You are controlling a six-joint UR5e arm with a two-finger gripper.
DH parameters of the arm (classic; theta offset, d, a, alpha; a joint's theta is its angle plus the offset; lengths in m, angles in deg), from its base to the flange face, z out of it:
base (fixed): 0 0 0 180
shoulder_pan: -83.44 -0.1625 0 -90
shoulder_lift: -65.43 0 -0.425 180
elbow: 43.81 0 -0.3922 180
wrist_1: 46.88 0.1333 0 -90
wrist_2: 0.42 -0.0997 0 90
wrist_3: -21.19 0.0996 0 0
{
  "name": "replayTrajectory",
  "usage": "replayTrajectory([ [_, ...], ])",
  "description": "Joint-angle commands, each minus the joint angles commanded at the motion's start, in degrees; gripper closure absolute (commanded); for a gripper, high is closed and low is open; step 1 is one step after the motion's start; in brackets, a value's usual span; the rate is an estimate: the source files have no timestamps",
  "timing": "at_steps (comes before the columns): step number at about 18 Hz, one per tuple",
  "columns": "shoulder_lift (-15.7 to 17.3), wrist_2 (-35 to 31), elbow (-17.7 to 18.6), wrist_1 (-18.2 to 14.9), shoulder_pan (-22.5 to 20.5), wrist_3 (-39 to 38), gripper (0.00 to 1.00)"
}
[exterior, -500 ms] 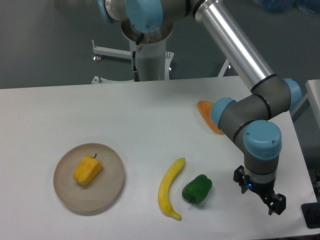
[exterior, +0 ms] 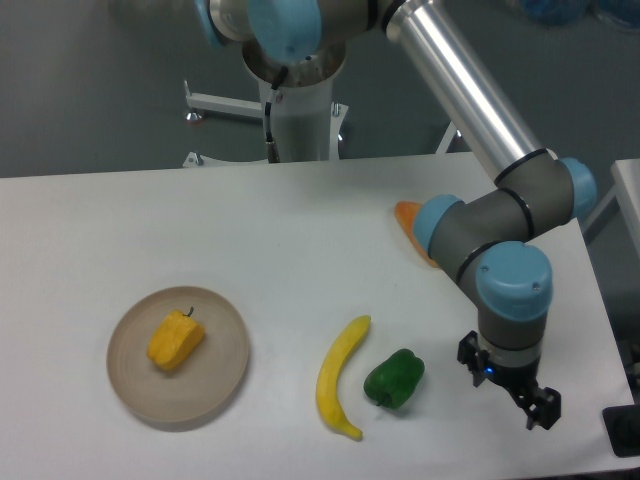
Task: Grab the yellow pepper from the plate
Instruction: 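Move the open gripper over the plate above the yellow pepper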
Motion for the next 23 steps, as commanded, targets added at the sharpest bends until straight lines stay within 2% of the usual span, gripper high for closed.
replayTrajectory([
  [5,5.7,0.1,6.5,-0.7,3.4,-5.5,0.00],
  [10,12.4,0.6,12.1,-7.9,8.0,-13.9,0.00],
  [14,16.6,6.5,19.1,-7.8,11.7,-24.2,0.00],
  [16,17.8,8.6,20.4,-7.8,13.4,-29.1,0.00],
  [21,19.2,10.6,25.5,-7.6,18.6,-39.6,0.00],
  [23,19.1,10.7,26.8,-5.8,19.7,-44.7,0.00],
])
